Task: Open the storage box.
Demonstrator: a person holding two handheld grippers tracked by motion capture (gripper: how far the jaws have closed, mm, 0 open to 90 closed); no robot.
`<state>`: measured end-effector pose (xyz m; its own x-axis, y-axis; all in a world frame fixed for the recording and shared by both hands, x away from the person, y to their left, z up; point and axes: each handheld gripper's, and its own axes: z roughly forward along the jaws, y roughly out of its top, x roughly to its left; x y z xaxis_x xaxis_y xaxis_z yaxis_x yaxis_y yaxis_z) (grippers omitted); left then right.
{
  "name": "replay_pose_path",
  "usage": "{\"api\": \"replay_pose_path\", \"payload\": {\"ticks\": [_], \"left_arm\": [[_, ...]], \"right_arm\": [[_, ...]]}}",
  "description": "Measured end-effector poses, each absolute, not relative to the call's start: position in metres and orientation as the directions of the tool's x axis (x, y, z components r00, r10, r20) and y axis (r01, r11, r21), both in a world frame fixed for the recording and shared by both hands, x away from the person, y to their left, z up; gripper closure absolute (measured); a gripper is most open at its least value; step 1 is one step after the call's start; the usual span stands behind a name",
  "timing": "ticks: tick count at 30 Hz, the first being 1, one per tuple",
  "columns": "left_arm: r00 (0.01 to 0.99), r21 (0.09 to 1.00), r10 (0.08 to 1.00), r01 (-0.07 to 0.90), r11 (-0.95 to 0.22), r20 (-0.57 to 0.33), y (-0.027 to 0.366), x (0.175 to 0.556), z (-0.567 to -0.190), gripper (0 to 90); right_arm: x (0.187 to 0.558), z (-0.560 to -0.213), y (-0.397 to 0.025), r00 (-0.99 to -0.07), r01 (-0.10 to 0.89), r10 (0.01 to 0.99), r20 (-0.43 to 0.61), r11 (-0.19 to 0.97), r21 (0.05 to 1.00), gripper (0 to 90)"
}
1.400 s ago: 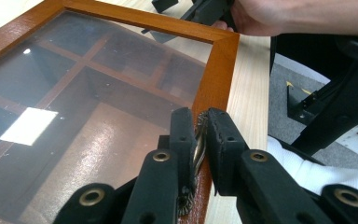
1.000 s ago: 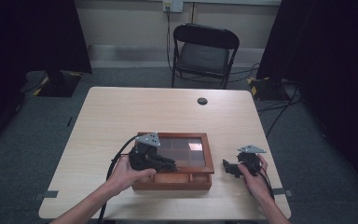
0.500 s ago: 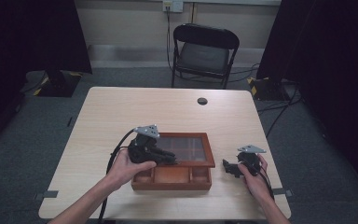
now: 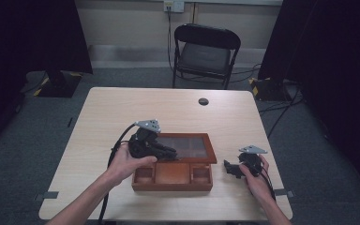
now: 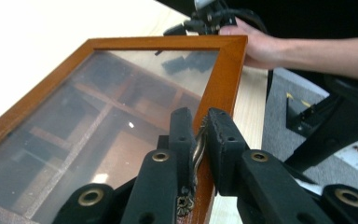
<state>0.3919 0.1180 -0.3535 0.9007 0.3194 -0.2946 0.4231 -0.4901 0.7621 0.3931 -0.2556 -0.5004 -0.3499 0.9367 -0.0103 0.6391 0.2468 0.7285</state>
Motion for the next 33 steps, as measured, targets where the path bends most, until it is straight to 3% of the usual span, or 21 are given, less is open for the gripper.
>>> {"api": "replay_pose_path", "payload": {"ticks": [33], "left_arm": [[0.894,0.764,0.325,0.437,-0.475,-0.309,0.118,0.408,-0.335,81.0]], "right_arm": [[0.394,-0.500,-0.256,-0.352,0.639,0.936,-0.013,0.250,0.727,8.3]]}}
